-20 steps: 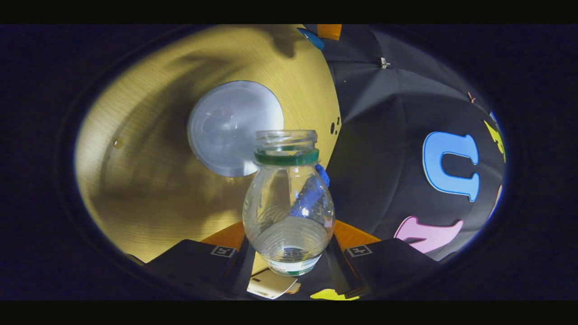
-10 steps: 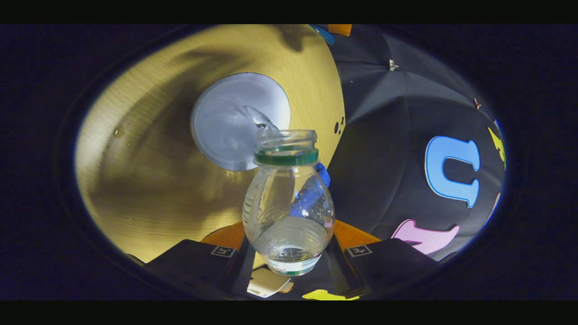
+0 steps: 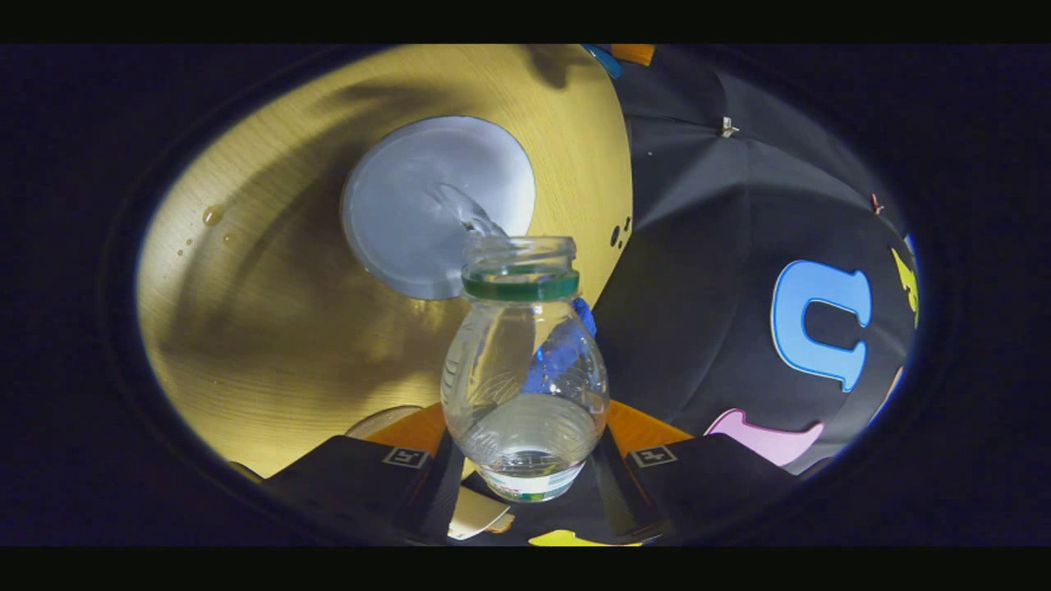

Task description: Open the teacup lid with one hand, grasp the water bottle and pour water into the teacup with the other hand; after pouring, place the water bottle on the coaster and then close the teacup lid.

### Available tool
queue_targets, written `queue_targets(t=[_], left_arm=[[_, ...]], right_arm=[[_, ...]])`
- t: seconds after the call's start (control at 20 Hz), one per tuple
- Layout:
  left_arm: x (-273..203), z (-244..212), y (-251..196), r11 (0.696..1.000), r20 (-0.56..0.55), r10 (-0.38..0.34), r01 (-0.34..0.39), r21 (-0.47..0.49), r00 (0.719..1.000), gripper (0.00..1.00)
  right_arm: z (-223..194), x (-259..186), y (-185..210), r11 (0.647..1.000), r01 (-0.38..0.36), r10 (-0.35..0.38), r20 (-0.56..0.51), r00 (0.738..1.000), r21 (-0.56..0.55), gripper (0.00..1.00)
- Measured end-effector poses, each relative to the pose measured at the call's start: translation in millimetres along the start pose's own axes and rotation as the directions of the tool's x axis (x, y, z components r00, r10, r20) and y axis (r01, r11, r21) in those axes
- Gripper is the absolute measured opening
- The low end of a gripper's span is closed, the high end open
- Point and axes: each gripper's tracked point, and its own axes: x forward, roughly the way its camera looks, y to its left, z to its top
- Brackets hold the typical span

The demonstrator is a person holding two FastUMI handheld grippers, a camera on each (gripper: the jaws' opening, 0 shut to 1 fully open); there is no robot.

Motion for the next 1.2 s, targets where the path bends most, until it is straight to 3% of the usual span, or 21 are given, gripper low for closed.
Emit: queue_targets(t=[0.1, 0.2, 0.5, 0.55, 1.05, 1.1, 1.2], left_arm=[[1, 0, 1, 1.0, 0.001, 0.0, 0.0, -0.002, 1.0, 0.23], [0, 0, -1, 1.0, 0.002, -0.004, 0.004, 0.001, 1.0, 0.27], [2, 4, -2, 1.0, 0.015, -0.007, 0.007, 0.007, 1.0, 0.23], [3, 5, -2, 1.0, 0.018, -0.008, 0.007, 0.008, 1.0, 0.27], [3, 0, -1, 1.0, 0.017, 0.0, 0.0, -0.01, 1.0, 0.27], [2, 0, 0, 1.0, 0.018, 0.0, 0.0, -0.01, 1.0, 0.23], [3, 0, 0, 1.0, 0.018, 0.0, 0.001, -0.013, 1.0, 0.27]], right_arm=[[-1, 1, -3, 1.0, -0.002, 0.002, 0.001, 1.0, -0.005, 0.73], [-1, 0, -3, 1.0, -0.007, 0.007, 0.004, 1.0, -0.024, 0.73], [-5, 2, -6, 0.997, -0.014, 0.015, 0.01, 1.0, -0.069, 0.73], [-6, 2, -7, 0.997, -0.015, 0.016, 0.01, 1.0, -0.081, 0.73], [-7, 8, -22, 0.987, -0.011, 0.015, 0.025, 1.0, -0.162, 0.73], [-6, 11, -25, 0.985, -0.005, 0.01, 0.027, 1.0, -0.175, 0.73], [-5, 10, -24, 0.981, -0.01, 0.015, 0.027, 1.0, -0.192, 0.73]])
